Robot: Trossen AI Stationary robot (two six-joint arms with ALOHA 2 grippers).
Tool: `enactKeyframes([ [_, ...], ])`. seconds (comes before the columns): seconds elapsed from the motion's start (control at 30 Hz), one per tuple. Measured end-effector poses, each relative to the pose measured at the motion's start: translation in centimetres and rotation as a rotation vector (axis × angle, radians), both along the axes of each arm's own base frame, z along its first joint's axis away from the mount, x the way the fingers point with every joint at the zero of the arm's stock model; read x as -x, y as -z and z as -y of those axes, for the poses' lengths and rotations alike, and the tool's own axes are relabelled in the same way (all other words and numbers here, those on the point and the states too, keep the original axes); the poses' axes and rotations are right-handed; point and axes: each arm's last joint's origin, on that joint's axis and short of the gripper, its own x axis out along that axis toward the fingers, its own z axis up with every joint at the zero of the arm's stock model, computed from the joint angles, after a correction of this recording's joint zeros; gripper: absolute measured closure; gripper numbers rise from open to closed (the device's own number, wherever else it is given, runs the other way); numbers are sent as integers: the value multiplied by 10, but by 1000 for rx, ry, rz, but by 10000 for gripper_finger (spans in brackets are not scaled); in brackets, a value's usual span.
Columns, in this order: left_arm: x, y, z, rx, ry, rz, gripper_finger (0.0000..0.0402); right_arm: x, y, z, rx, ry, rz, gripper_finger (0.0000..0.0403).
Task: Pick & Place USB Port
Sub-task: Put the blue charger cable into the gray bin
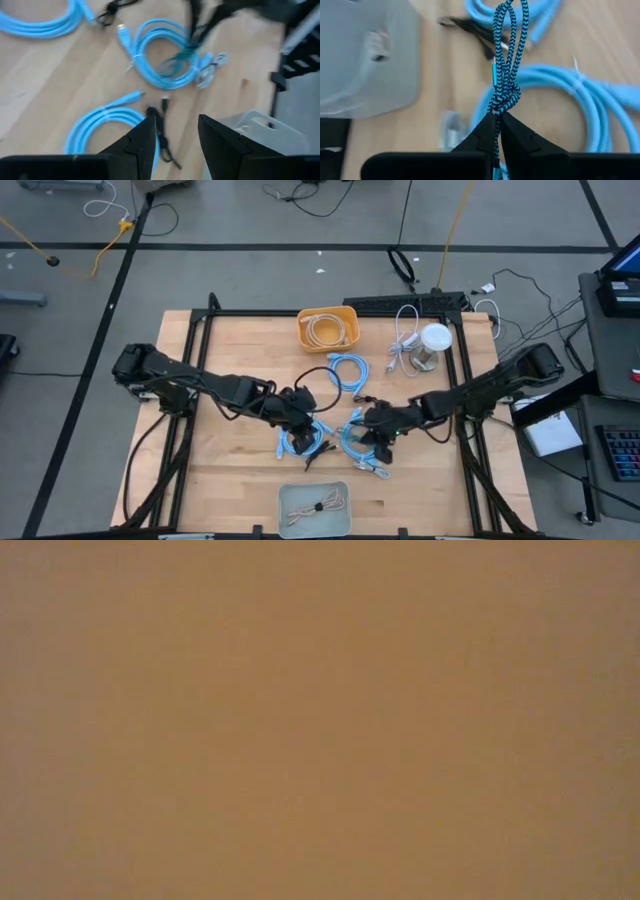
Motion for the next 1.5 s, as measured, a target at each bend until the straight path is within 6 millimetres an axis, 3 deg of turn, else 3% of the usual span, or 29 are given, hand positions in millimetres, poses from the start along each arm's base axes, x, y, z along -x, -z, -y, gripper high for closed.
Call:
enactKeyframes([
  [0.2,6,6,-7,-41,-71,-86,250,-17,-64,-10,16,-66,156,389],
  [0.3,9,9,-13,-58,-104,-138,250,-22,-94,-16,54,-111,154,389],
  [0.4,13,11,-20,-69,-136,-190,250,-32,-114,-25,74,-145,149,389],
  [0.5,17,14,-26,-85,-166,-243,250,-41,-120,-36,94,-175,114,390],
  [0.73,26,18,-42,-167,-269,-344,250,-59,-107,-64,26,-176,90,390],
  [0.87,32,13,-53,-202,-317,-365,250,-63,-105,-70,2,-103,109,390],
  [1.03,38,5,-61,-220,-350,-345,250,-72,-90,-86,-81,-39,95,390],
  [1.27,43,-2,-55,-214,-337,-316,250,-81,-57,-132,-150,-83,59,390],
  [1.5,44,-3,-44,-208,-313,-302,250,-103,-57,-158,-124,-131,94,390],
])
